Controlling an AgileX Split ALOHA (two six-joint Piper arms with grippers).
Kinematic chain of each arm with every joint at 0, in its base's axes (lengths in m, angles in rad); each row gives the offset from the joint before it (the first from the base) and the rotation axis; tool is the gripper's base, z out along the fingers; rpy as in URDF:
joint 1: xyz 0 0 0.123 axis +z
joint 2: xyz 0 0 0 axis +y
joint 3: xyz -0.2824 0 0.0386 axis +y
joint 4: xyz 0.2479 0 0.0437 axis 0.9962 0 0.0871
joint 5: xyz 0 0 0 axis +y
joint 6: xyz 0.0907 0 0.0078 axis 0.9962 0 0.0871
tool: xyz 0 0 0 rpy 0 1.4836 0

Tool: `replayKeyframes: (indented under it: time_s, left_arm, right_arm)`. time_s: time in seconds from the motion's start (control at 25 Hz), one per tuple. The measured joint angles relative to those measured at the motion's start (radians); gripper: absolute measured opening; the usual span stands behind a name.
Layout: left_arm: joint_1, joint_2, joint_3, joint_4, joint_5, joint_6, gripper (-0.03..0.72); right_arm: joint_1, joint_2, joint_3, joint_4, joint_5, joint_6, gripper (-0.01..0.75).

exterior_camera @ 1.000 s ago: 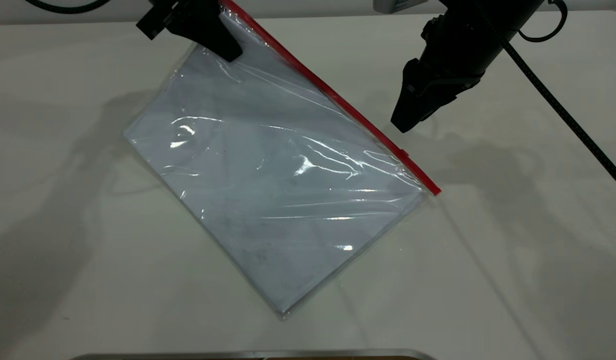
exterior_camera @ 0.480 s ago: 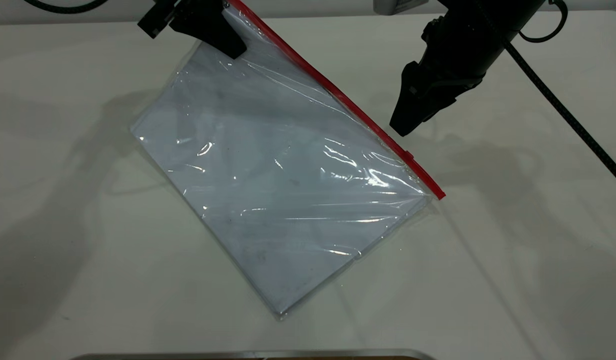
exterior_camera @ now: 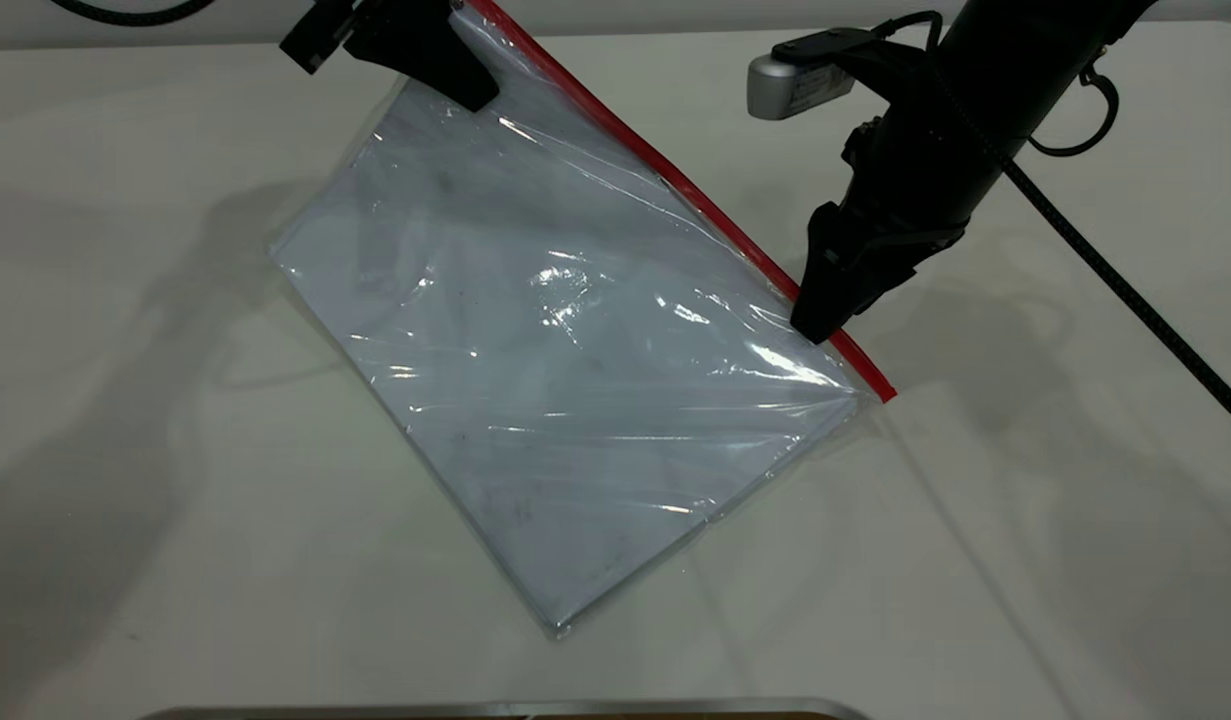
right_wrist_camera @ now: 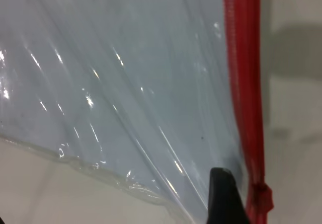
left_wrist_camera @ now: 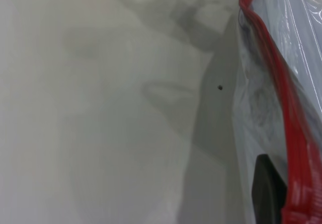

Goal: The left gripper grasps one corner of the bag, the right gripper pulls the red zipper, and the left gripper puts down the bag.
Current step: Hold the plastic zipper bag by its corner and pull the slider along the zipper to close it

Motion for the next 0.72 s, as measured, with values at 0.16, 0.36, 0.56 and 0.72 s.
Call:
replayKeyframes:
  time_s: [0.16,0.36,0.56,0.72]
  left_arm:
    - [0.0,0.0,0.0,0.0,0.0,0.0,0.053]
    - [0.0,0.0,0.0,0.0,-0.003,-0.001,0.053]
    - [0.0,0.0,0.0,0.0,-0.003,-0.002,0.053]
    - [0.0,0.0,0.0,-0.003,-0.01,-0.016,0.053]
  right_arm:
    - [0.0,0.001,0.0,-0.013,0.004,0.0,0.42]
    - [0.0,0.001,0.0,-0.018,0.021,0.0,0.184]
    - [0.0,0.001,0.0,-0.041,0.041,0.0,0.037]
    - [0.0,0.001,0.0,-0.068,0.059,0.003,0.034]
